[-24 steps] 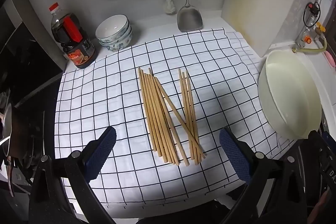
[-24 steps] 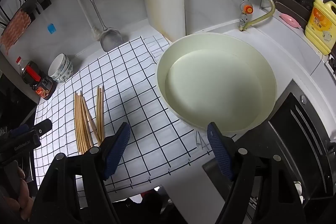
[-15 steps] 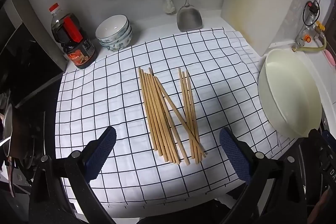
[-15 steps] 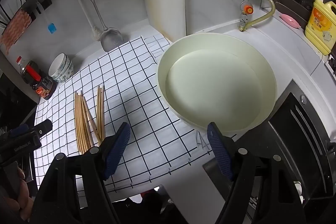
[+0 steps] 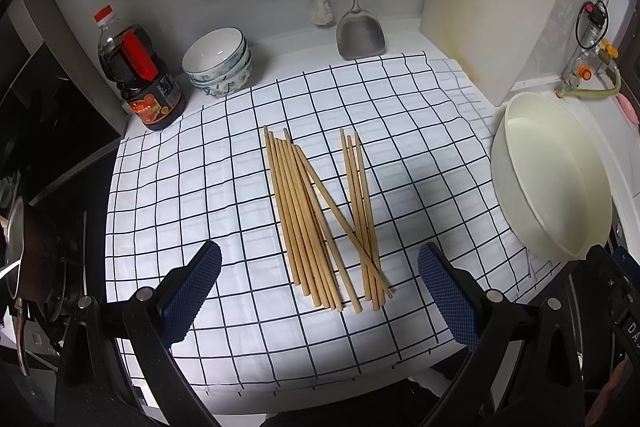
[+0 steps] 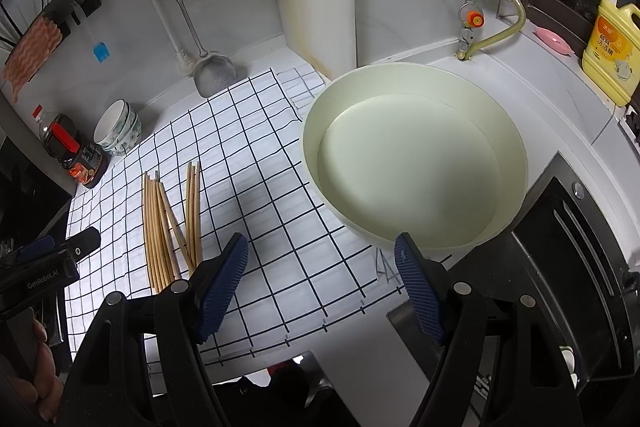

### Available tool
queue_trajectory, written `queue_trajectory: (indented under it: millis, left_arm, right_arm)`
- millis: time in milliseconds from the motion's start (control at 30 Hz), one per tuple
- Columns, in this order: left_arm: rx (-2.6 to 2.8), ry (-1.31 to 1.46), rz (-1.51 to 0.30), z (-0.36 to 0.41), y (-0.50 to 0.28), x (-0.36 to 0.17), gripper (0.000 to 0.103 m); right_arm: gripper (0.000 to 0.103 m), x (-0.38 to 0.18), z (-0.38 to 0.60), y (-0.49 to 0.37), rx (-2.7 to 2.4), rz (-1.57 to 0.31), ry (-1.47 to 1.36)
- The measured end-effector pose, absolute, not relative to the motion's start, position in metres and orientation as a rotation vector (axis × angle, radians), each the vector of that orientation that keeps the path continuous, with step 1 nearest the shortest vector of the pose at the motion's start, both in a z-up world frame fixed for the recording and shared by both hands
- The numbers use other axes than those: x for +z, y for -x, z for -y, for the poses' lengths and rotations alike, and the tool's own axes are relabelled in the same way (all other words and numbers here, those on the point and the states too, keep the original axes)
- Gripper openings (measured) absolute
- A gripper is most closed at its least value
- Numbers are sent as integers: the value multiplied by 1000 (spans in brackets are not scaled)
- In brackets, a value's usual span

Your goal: Organize utensils

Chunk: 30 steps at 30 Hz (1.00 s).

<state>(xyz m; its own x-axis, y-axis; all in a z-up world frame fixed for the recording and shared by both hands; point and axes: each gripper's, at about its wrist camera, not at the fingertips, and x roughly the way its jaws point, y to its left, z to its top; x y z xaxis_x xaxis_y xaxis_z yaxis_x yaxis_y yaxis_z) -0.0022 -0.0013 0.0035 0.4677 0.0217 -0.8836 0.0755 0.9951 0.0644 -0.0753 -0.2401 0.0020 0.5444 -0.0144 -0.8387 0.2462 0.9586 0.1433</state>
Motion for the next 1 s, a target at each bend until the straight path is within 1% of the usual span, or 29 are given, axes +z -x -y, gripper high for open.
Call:
queue_trajectory:
  millis: [1000]
  left_arm:
    - [-38,-104,-1084,3,4,5,97]
  right_arm:
    - [72,3,242,74,-154,-986,-256]
